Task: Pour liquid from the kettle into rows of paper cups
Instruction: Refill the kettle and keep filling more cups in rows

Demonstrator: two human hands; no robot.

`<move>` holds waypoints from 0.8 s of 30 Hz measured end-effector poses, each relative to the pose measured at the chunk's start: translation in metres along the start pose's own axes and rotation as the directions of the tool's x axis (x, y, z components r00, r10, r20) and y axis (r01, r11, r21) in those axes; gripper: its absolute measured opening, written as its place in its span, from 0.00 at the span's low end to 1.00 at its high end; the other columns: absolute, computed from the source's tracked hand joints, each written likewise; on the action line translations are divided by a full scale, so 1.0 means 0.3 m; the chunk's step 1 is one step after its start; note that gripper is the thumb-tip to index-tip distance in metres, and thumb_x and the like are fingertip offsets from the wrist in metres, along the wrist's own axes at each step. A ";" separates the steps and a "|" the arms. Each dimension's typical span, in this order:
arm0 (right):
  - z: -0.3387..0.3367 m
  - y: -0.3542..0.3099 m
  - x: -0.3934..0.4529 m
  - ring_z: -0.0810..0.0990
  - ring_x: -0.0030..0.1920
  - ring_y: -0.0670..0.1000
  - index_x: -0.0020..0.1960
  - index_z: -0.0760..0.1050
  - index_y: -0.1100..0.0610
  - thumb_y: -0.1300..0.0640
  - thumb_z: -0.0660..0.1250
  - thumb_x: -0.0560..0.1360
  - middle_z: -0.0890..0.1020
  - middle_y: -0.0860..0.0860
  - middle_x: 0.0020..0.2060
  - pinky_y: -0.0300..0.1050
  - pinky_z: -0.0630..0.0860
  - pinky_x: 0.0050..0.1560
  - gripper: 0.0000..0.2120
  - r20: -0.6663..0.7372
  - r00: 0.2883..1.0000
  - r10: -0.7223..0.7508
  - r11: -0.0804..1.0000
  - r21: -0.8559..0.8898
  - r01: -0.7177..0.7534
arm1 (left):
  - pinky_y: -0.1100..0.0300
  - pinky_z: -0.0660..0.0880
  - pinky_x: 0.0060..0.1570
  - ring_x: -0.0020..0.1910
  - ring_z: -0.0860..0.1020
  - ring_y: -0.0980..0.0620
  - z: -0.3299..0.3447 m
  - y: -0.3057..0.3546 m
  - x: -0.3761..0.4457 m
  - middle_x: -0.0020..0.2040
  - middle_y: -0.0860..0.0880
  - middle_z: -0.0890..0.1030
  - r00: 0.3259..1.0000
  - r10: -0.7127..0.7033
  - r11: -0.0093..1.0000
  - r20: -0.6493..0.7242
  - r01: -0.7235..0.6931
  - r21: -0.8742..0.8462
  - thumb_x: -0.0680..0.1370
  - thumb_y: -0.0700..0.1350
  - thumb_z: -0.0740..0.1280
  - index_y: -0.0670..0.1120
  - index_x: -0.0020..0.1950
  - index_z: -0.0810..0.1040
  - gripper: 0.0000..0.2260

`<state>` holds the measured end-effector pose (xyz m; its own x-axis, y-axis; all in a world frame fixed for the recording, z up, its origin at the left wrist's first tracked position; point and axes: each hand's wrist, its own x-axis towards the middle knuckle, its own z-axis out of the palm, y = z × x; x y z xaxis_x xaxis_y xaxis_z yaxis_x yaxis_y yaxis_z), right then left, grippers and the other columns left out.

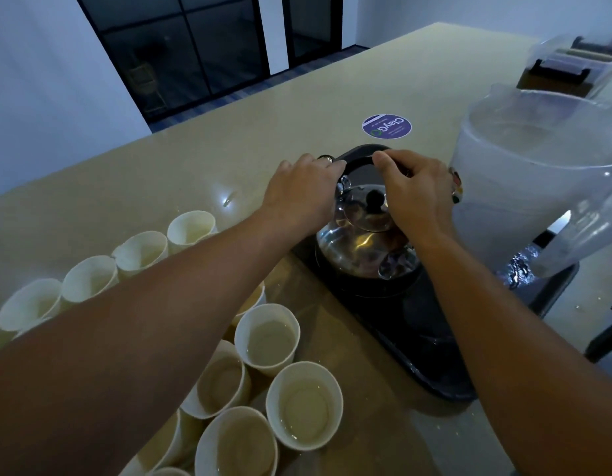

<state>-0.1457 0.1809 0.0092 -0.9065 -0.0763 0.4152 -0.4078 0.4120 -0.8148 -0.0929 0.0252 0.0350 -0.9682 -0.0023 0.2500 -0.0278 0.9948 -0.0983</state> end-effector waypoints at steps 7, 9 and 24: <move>0.004 0.009 0.000 0.81 0.47 0.40 0.56 0.85 0.48 0.46 0.66 0.80 0.82 0.38 0.42 0.26 0.70 0.45 0.12 -0.013 1.000 0.002 1.000 0.015 -0.001 | 0.48 0.67 0.59 0.65 0.70 0.44 0.022 -0.001 -0.006 0.68 0.49 0.75 0.998 -0.031 0.978 -0.046 0.040 0.204 0.79 0.47 0.65 0.52 0.77 0.64 0.26; 0.003 0.010 -0.002 0.80 0.47 0.39 0.56 0.85 0.49 0.46 0.66 0.80 0.82 0.38 0.43 0.24 0.69 0.45 0.12 -0.010 1.000 0.000 1.000 0.018 0.001 | 0.48 0.67 0.57 0.64 0.71 0.44 0.029 -0.002 -0.013 0.66 0.49 0.76 0.997 -0.018 0.963 -0.072 0.037 0.265 0.80 0.47 0.62 0.52 0.78 0.64 0.25; 0.005 0.014 0.006 0.81 0.47 0.41 0.56 0.85 0.49 0.47 0.66 0.80 0.83 0.39 0.41 0.35 0.75 0.48 0.11 -0.010 1.000 0.012 0.999 0.048 -0.011 | 0.46 0.66 0.61 0.64 0.72 0.44 0.041 0.037 -0.008 0.64 0.48 0.77 0.998 0.025 0.919 -0.061 0.001 0.395 0.84 0.43 0.54 0.42 0.79 0.60 0.23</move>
<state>-0.1493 0.1811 0.0058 -0.9101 -0.0624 0.4096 -0.4024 0.3686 -0.8380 -0.0938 0.0349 0.0215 -0.9517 0.0290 0.3058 -0.1244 0.8738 -0.4702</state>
